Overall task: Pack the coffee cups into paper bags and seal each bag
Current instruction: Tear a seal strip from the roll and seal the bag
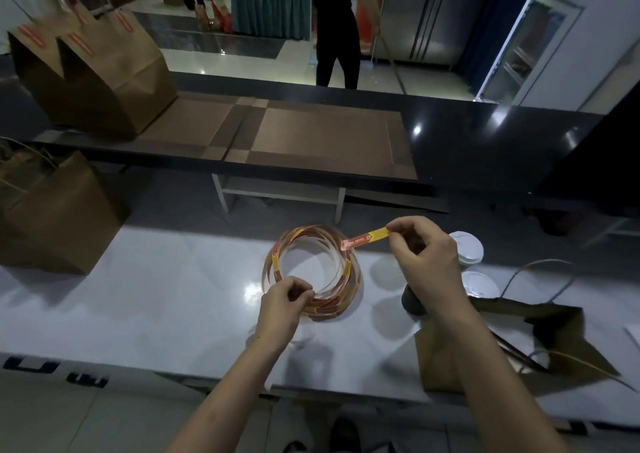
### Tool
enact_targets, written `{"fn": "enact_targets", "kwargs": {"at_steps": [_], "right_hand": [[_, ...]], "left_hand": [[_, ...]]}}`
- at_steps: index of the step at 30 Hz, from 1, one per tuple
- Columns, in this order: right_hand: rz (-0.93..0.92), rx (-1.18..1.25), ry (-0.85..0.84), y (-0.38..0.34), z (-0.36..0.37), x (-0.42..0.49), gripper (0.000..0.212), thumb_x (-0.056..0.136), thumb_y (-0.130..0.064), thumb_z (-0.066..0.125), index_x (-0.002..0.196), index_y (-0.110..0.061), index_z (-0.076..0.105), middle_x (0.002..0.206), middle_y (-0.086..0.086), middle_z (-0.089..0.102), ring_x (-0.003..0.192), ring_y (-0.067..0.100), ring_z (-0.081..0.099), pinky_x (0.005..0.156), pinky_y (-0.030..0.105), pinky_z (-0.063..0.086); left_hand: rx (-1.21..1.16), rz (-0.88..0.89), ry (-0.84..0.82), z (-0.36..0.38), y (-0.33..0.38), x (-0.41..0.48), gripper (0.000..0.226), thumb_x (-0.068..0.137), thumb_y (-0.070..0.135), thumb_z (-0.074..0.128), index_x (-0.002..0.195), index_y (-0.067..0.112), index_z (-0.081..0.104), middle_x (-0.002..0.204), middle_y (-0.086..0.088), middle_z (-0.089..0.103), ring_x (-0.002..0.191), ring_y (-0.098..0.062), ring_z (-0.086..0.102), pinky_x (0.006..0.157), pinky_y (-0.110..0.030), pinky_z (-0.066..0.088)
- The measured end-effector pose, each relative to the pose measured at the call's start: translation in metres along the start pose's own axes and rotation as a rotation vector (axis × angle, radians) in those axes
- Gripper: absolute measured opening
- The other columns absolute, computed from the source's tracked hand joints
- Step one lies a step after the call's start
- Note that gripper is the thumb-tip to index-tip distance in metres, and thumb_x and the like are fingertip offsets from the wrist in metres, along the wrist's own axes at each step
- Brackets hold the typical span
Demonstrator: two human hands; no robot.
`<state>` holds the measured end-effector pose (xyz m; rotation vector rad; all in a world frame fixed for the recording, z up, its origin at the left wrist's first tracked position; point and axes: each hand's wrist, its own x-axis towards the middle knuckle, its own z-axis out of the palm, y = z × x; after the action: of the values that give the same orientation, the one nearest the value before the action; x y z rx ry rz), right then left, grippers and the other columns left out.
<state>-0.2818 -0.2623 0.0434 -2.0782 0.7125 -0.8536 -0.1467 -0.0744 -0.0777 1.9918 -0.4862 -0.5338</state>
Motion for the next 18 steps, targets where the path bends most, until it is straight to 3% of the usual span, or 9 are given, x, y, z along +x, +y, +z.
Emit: {"fn": "enact_targets", "kwargs": {"at_steps": [3, 8, 14, 18], "right_hand": [[0.041, 0.031, 0.044, -0.003, -0.017, -0.012, 0.020, 0.094, -0.005, 0.066, 0.096, -0.023, 0.075, 0.093, -0.007, 0.071, 0.085, 0.014, 0.067, 0.071, 0.024, 0.054], [0.045, 0.044, 0.134, -0.002, -0.049, -0.029, 0.012, 0.096, -0.010, 0.071, 0.096, -0.022, 0.072, 0.093, -0.010, 0.071, 0.088, 0.011, 0.067, 0.074, 0.016, 0.050], [0.081, 0.137, 0.240, 0.006, -0.084, -0.046, 0.015, 0.099, -0.013, 0.071, 0.106, -0.025, 0.069, 0.096, -0.011, 0.070, 0.088, 0.013, 0.067, 0.077, 0.027, 0.055], [0.078, 0.208, 0.308, 0.008, -0.106, -0.054, 0.015, 0.098, -0.012, 0.073, 0.105, -0.024, 0.068, 0.093, -0.010, 0.069, 0.081, 0.009, 0.066, 0.071, 0.020, 0.054]], "left_hand": [[-0.049, 0.057, -0.038, 0.009, 0.013, -0.007, 0.011, 0.097, 0.010, 0.070, 0.093, 0.019, 0.073, 0.091, 0.007, 0.073, 0.088, -0.006, 0.069, 0.072, -0.009, 0.052], [-0.075, 0.130, -0.114, 0.031, 0.033, -0.020, 0.009, 0.097, 0.015, 0.071, 0.092, 0.022, 0.074, 0.085, 0.009, 0.073, 0.085, -0.008, 0.070, 0.072, -0.017, 0.057], [-0.066, 0.191, -0.191, 0.061, 0.057, -0.032, 0.010, 0.095, 0.017, 0.075, 0.090, 0.026, 0.074, 0.084, 0.013, 0.071, 0.082, -0.004, 0.067, 0.069, -0.013, 0.050], [-0.046, 0.257, -0.319, 0.084, 0.079, -0.043, 0.014, 0.093, 0.028, 0.078, 0.106, 0.030, 0.072, 0.098, 0.014, 0.072, 0.093, -0.001, 0.066, 0.080, -0.020, 0.055]]}}
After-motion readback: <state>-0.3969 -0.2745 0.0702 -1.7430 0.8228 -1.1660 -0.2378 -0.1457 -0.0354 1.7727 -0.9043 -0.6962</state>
